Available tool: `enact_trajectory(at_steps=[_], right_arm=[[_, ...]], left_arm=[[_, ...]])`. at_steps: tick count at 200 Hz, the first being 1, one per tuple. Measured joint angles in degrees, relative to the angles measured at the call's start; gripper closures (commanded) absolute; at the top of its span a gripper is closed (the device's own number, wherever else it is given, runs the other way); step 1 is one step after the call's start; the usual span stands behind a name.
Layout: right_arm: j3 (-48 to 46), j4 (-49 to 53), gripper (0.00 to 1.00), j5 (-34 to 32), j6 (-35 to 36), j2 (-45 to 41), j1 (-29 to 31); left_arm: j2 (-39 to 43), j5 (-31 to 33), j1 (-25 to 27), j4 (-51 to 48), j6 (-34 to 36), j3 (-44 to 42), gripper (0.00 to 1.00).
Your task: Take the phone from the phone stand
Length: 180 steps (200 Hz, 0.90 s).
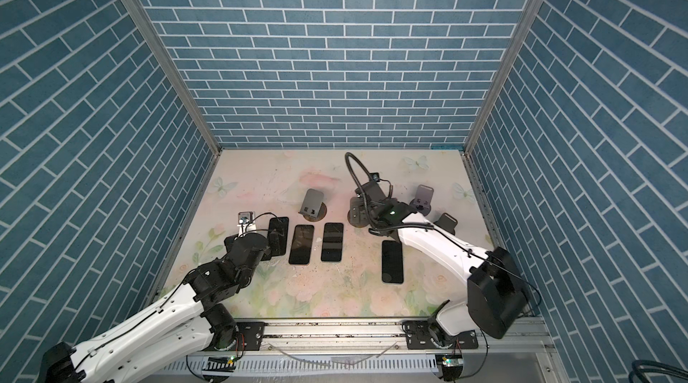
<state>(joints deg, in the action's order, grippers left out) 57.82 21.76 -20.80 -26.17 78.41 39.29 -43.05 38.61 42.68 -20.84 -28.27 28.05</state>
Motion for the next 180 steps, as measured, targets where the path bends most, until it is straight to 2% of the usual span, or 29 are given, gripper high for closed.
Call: enact_trajectory(at_steps=[36,65,113,146,180], right_arm=[[-12.09,-7.41,0.01,-1.70,6.82,-13.57,-13.03],[-18.75,-12.55,0.01,-0.87,11.82,-16.81,-21.75],[-24.96,-25.22,0.01,3.76,17.25,-12.44,-33.64],[-27.04,-35.98,0.01,6.67,19.91,-3.67,-35.10],[-31.04,-51.36,0.01,6.95,23.06,0.68,-35.58]], left_arm=[[0.02,6.43,-1.07,1.40,4.79,0.26,0.00],[1.49,8.57,-5.35,5.46,8.81,0.20,0.00],[4.79,6.75,-14.71,9.40,13.00,-0.83,0.00],[2.43,5.57,-15.96,9.62,14.14,-1.16,0.00],[-1.84,4.59,-17.18,9.62,14.64,-1.20,0.00]])
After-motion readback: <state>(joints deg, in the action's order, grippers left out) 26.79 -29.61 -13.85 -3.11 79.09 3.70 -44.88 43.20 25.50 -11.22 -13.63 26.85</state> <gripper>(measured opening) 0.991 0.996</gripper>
